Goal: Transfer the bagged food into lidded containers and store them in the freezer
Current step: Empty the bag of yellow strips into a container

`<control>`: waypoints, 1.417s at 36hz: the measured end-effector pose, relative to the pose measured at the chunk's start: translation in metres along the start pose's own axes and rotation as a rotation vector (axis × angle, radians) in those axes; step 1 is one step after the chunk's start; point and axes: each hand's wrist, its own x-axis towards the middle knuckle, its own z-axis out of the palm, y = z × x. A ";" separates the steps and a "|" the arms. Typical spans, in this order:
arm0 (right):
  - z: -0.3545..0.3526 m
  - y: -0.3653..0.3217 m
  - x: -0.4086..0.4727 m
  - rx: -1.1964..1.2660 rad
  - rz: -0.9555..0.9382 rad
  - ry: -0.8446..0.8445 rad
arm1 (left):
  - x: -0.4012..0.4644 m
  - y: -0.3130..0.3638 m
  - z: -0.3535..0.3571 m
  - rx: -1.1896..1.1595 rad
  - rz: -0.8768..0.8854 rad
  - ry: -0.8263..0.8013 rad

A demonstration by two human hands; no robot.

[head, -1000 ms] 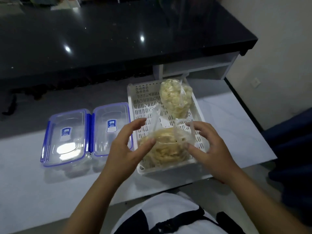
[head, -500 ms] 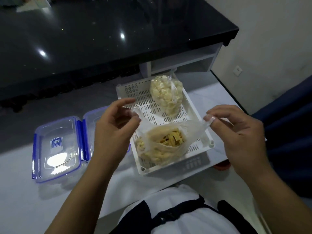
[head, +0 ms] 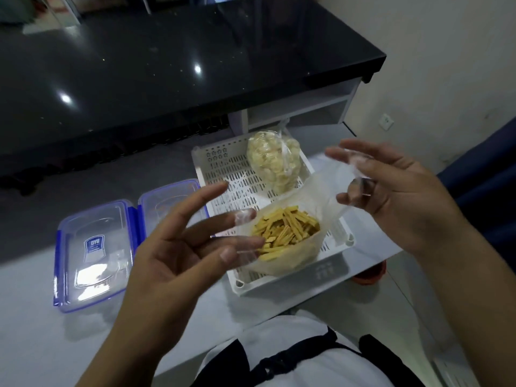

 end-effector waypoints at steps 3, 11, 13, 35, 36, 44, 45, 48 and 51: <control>-0.002 -0.012 -0.004 -0.133 0.011 -0.077 | -0.009 -0.007 0.005 -0.051 -0.015 0.002; 0.003 -0.010 -0.036 -0.543 -0.062 -0.153 | -0.018 -0.016 -0.006 -0.011 -0.005 -0.073; 0.002 -0.011 -0.039 -0.620 -0.108 -0.102 | -0.018 -0.012 -0.010 0.090 0.022 -0.079; -0.072 0.083 0.018 -1.195 0.164 0.270 | 0.095 -0.078 -0.093 1.421 -0.202 -0.283; -0.073 0.081 0.020 -1.198 0.156 0.266 | 0.099 -0.079 -0.093 1.414 -0.202 -0.292; -0.068 0.062 0.071 -1.168 0.098 0.136 | 0.152 -0.070 -0.076 1.420 -0.162 -0.310; -0.066 0.062 0.080 -1.171 0.096 0.121 | 0.162 -0.068 -0.071 1.426 -0.162 -0.307; -0.053 0.061 0.110 -1.180 0.102 0.078 | 0.194 -0.067 -0.051 1.390 -0.185 -0.306; -0.040 0.063 0.139 -1.192 0.086 0.036 | 0.228 -0.071 -0.029 1.360 -0.215 -0.324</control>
